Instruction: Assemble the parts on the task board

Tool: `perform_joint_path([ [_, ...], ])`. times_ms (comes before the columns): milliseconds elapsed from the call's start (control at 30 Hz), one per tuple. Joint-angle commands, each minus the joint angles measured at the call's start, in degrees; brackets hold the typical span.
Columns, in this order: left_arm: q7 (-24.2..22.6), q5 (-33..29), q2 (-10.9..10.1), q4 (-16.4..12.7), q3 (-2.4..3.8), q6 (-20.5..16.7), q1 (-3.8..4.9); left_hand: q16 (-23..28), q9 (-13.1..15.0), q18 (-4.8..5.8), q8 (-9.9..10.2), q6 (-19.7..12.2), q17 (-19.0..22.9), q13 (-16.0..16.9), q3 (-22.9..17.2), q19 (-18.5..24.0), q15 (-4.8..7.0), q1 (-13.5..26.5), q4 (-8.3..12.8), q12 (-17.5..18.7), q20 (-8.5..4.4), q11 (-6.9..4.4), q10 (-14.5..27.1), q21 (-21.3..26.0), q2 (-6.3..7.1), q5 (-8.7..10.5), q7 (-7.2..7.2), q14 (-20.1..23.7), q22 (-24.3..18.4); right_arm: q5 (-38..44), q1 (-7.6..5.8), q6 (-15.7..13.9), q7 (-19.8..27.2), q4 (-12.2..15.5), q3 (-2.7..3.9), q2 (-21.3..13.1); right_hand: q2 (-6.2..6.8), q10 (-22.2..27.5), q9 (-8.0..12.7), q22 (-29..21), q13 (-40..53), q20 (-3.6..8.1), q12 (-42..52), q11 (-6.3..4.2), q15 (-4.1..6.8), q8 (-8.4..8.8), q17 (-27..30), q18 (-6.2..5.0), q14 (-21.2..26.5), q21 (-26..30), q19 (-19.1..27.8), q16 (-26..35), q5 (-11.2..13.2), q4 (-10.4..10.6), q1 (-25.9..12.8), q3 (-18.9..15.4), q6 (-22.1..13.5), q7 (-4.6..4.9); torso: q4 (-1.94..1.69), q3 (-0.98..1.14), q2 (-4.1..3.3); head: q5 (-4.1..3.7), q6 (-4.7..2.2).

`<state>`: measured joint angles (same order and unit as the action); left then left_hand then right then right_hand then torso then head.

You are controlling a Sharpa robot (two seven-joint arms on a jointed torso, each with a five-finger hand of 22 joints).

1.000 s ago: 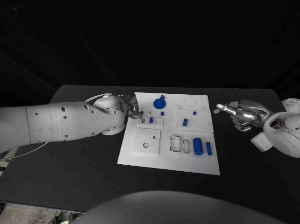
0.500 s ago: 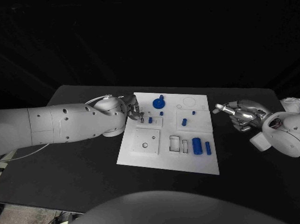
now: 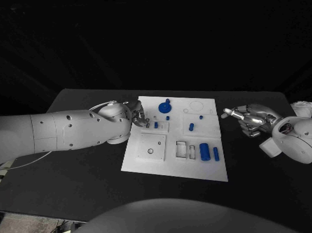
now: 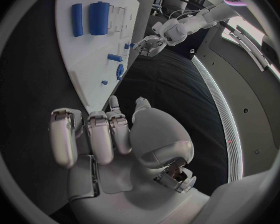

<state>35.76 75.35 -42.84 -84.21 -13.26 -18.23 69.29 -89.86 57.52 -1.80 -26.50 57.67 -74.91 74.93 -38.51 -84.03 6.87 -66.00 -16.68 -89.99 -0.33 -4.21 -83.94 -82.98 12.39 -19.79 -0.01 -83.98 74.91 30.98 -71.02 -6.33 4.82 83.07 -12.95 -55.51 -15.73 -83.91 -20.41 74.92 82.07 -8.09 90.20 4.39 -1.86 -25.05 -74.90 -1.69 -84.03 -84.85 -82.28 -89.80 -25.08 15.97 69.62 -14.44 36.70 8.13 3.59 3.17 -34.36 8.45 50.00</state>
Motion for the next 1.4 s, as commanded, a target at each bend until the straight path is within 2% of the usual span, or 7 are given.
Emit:
perform_joint_path([
  [33,-0.49,-0.16,0.15,0.02,0.02,-0.09,-0.1,-0.14,0.01,0.06,-0.03,0.69,-15.09,15.07,-0.23,-2.95,0.02,0.58,0.04,-0.01,-0.01,-0.14,-6.06,0.21,-0.16,0.23,-0.41,-6.02,12.31,0.33,0.06,0.31,0.64,0.12,0.0,-0.03,0.1,-6.09,0.08,12.36,7.93,0.21,-0.2,-0.67,0.5,0.2,-15.1,-0.36,-5.97,0.3,0.32,-0.2,-0.26,-0.06,0.5,0.41,0.37,-0.05,-0.02,0.0,0.01,0.08,0.0],
  [1400,-1.45,-0.23,1.09,1.38,0.02,0.06,-0.37,-0.14,-0.02,0.04,0.04,0.64,-15.09,15.07,-0.55,-2.9,0.01,0.62,0.04,-0.01,0.0,-0.12,-6.06,0.33,-0.2,0.46,-0.37,-6.02,12.27,0.33,0.1,0.71,0.49,-0.02,0.0,0.23,0.14,-6.09,0.1,12.36,7.93,0.21,-0.2,-0.67,0.49,0.21,-15.1,-0.37,-5.97,0.31,0.34,-0.2,-0.36,-0.07,0.6,0.44,0.38,-0.05,-0.01,0.01,0.01,0.25,0.0],
])
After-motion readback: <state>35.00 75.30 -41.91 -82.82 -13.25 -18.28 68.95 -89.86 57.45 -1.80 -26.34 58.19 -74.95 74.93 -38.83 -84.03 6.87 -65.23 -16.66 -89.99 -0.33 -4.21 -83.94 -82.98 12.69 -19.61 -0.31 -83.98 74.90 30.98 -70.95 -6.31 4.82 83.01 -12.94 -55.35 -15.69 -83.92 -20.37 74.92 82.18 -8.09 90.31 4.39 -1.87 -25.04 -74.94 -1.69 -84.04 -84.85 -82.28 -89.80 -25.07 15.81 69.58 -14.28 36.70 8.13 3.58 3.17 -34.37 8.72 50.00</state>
